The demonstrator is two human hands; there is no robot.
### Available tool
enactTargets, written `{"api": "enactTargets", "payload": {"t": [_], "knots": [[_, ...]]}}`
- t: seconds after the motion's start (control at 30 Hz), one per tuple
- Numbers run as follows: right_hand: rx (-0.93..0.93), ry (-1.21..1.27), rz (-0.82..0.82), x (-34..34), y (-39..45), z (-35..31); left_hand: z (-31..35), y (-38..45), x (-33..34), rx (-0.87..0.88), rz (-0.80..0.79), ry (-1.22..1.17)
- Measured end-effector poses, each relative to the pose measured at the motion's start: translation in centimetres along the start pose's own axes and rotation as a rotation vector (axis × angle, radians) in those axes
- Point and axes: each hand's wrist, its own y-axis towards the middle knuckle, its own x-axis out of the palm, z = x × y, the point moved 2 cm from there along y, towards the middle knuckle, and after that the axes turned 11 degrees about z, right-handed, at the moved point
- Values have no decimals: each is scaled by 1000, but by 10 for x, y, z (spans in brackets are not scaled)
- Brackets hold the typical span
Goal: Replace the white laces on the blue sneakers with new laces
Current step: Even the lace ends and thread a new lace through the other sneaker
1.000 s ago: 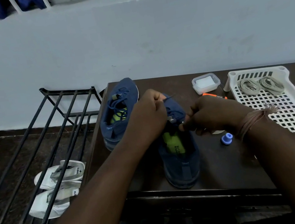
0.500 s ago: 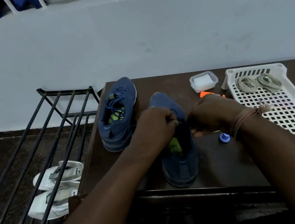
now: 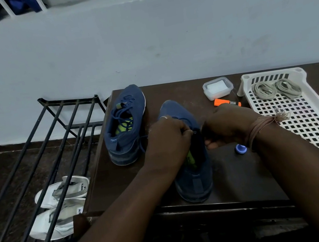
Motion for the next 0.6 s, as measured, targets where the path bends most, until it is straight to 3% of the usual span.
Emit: {"api": "enactTargets", "payload": {"t": [0.4,0.6], "knots": [[-5,-1,-27,-1,-2,-2,3,-6,3,-39,17,107],[26,94,-86,4,2,0,1,-5,3,-13,22,51]]}}
